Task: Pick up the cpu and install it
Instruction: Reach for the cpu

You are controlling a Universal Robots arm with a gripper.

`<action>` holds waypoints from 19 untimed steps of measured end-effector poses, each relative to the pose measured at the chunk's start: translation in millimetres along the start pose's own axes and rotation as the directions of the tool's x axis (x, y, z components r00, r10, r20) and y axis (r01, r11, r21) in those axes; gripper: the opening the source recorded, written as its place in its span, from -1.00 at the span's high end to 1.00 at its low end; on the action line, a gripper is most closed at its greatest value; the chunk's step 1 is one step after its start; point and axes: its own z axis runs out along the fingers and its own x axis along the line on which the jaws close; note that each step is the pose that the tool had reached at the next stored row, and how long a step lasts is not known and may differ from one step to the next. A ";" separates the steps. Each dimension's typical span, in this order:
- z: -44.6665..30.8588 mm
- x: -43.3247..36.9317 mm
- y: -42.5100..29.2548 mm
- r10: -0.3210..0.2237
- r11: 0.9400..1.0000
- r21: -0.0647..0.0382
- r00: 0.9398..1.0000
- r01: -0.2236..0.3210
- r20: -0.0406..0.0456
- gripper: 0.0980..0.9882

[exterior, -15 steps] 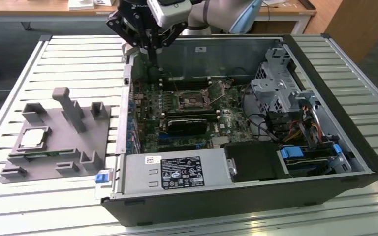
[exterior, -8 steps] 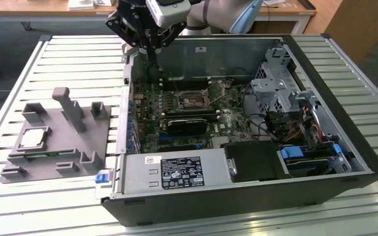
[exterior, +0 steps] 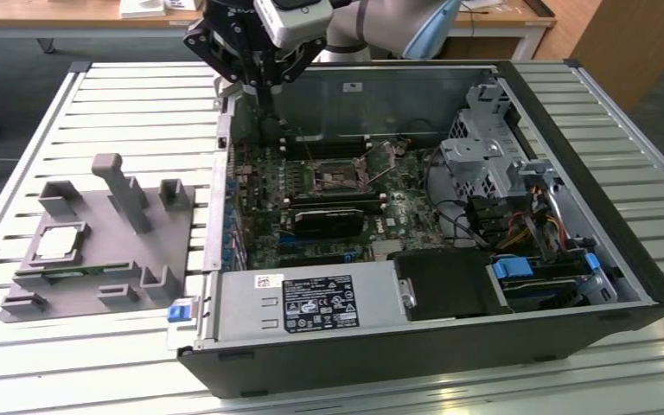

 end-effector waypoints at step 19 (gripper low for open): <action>-0.1 4.4 -0.3 0.000 1.000 0.000 1.000 0.000 0.000 0.98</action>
